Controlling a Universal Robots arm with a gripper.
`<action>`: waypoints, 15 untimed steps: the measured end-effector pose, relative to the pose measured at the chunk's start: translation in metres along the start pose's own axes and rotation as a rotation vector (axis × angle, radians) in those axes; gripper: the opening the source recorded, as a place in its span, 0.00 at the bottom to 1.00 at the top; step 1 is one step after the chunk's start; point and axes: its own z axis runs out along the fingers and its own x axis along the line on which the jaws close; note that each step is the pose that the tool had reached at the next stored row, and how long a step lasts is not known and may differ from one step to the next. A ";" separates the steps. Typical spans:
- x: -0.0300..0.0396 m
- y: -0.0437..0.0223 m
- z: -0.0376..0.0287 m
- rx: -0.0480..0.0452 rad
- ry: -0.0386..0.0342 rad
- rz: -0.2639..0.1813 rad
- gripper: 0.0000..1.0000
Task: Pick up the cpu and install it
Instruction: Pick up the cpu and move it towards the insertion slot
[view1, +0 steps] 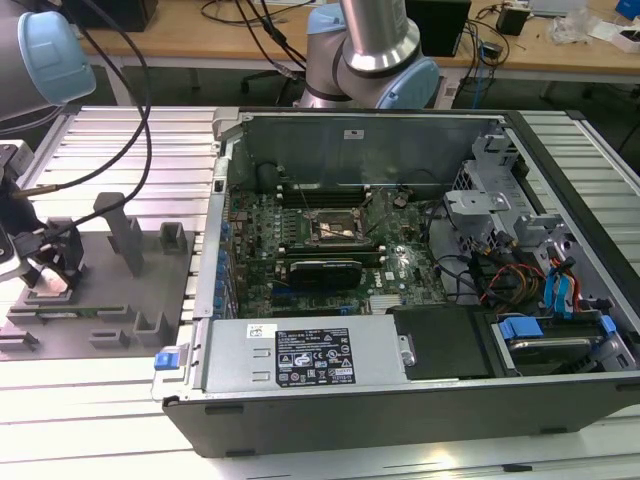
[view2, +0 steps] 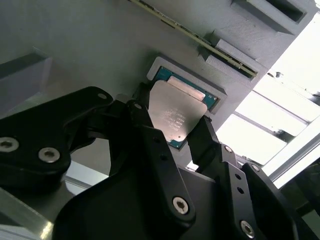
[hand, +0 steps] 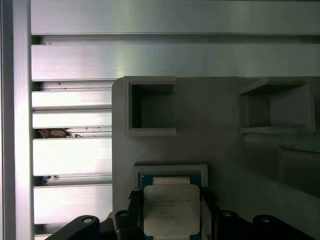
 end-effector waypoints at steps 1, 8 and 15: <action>0.0000 0.0000 -0.0002 0.0000 0.0000 0.000 0.55; -0.0010 0.0005 -0.0183 0.0000 0.0000 0.000 0.55; -0.0019 0.0009 -0.0343 0.0000 0.0000 0.000 0.55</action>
